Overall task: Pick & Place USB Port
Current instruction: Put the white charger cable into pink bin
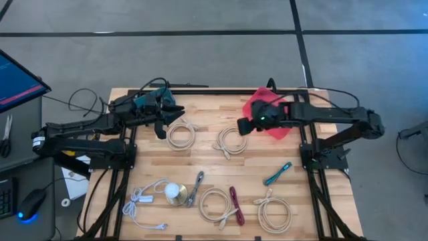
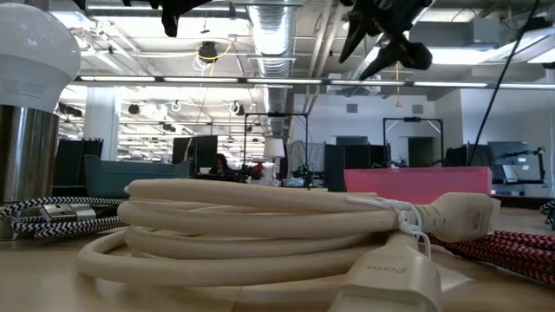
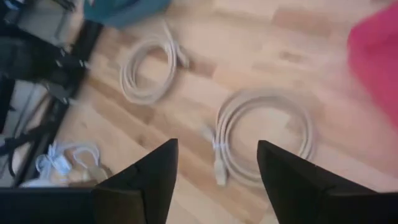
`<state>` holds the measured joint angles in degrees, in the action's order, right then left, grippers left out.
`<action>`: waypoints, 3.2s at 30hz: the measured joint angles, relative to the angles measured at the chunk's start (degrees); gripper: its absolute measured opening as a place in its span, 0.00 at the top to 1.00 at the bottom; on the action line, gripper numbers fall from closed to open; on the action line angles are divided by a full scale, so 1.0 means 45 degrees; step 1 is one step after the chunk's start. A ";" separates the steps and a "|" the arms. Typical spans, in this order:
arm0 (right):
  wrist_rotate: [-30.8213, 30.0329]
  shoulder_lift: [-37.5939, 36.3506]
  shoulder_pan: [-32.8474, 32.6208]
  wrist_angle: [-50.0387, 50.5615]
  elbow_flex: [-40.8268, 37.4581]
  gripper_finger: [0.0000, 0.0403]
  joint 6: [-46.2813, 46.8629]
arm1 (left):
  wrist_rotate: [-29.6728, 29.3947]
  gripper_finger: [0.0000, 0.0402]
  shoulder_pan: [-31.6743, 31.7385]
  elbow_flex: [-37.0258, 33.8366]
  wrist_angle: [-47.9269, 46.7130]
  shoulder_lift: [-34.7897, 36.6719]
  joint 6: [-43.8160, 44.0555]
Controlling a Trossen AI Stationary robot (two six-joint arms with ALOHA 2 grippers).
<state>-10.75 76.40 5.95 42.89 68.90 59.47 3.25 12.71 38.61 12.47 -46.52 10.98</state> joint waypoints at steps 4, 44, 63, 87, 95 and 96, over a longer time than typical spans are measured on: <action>0.0391 0.0750 -0.0066 0.0104 0.0003 0.47 0.0481 | 0.0001 0.77 0.0000 0.0000 -0.0001 0.0000 0.0002; 0.0053 0.6228 -0.0071 0.1131 -0.0005 0.55 0.1459 | 0.0005 0.77 0.0000 0.0000 -0.0010 0.0000 0.0000; -0.0563 0.6222 -0.0032 0.1355 0.0000 0.56 0.1939 | 0.0008 0.77 0.0000 0.0000 -0.0015 0.0000 0.0000; -0.0610 0.7639 -0.0738 0.0812 0.0082 0.63 0.1755 | 0.0010 0.77 0.0000 0.0000 -0.0232 0.0005 0.0000; -0.0541 0.7511 -0.0725 0.0838 0.0053 0.89 0.1644 | 0.0005 0.77 0.0000 0.0002 -0.0223 0.0005 -0.0019; -0.0535 0.7509 -0.0746 0.0838 0.0056 0.92 0.1607 | 0.0007 0.77 0.0000 0.0001 -0.0223 0.0005 -0.0017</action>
<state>-13.16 110.19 2.59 46.66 69.16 66.71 3.28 12.71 38.62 11.46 -46.50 10.91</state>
